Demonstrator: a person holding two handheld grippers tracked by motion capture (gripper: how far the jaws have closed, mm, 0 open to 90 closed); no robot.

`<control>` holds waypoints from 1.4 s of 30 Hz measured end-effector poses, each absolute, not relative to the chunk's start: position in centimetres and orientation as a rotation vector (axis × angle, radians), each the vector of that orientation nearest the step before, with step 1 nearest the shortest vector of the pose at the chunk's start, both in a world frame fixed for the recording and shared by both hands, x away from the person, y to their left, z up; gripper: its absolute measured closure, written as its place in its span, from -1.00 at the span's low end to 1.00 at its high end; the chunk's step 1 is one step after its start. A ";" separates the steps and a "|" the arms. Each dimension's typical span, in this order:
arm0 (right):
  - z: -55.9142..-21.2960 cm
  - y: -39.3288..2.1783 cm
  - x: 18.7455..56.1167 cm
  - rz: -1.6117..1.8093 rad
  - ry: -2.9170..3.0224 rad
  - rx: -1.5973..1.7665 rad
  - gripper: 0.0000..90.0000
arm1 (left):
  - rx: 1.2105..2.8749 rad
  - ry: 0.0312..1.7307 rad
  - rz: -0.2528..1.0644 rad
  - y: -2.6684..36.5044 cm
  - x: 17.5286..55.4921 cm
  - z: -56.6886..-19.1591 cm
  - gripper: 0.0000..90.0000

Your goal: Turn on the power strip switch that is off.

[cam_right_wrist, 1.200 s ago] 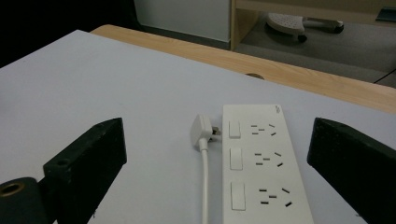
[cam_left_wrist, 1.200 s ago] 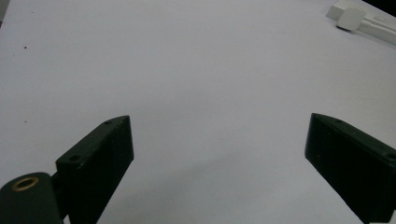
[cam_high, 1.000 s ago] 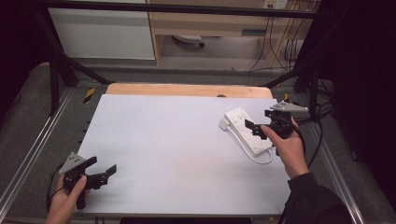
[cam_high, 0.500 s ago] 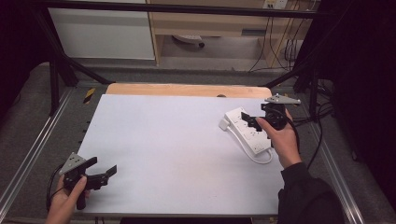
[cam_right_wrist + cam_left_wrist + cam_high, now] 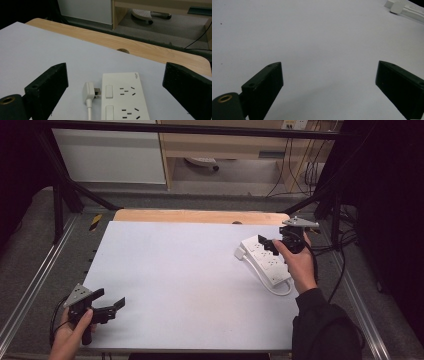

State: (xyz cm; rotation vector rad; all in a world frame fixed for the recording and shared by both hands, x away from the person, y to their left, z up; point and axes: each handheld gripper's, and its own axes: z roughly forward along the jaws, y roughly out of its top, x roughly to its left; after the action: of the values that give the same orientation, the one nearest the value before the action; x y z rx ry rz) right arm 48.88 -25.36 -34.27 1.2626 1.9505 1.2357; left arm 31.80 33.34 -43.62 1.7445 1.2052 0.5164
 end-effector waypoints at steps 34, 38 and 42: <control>-36.9 -24.8 52.4 1.179 1.939 1.387 -0.86 | 1.755 1.197 0.506 33.3 31.8 -43.7 -0.83; -37.4 -24.7 52.7 1.175 1.959 1.393 -0.76 | 1.755 1.197 0.505 33.3 31.8 -43.7 -0.83; -37.8 -24.5 53.0 1.182 1.967 1.395 -0.62 | 1.755 1.201 0.503 33.2 31.8 -43.7 -0.83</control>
State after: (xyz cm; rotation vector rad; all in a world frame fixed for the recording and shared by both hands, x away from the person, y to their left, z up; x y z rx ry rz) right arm 53.04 -24.54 -37.79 1.3954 1.9666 1.1816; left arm 31.78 33.24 -43.74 1.7551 1.2005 0.5027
